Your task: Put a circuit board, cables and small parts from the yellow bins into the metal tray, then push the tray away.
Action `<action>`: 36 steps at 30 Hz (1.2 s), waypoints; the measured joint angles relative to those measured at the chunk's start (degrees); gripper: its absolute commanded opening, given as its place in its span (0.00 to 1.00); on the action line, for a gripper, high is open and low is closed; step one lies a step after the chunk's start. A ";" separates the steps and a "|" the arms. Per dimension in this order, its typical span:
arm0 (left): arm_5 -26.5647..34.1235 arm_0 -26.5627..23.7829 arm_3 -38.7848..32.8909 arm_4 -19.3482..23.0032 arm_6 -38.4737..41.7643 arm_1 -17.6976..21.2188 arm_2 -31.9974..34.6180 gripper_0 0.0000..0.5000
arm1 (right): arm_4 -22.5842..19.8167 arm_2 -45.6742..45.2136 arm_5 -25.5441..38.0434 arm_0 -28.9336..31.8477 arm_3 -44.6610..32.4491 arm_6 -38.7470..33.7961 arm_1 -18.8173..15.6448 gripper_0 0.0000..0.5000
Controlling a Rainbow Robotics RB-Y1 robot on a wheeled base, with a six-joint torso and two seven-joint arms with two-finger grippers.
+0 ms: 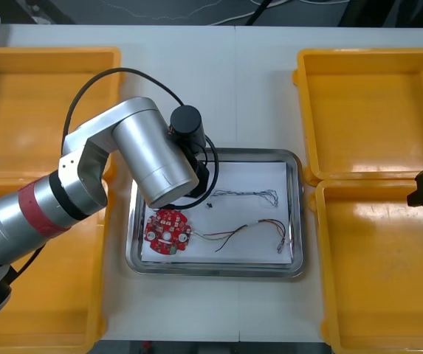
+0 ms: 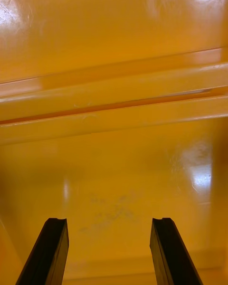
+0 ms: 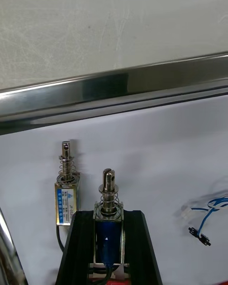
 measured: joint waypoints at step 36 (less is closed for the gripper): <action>-6.07 -1.45 3.85 0.07 3.90 -0.29 -3.99 0.00 | -0.07 0.00 -0.93 0.01 -0.01 0.00 0.00 1.00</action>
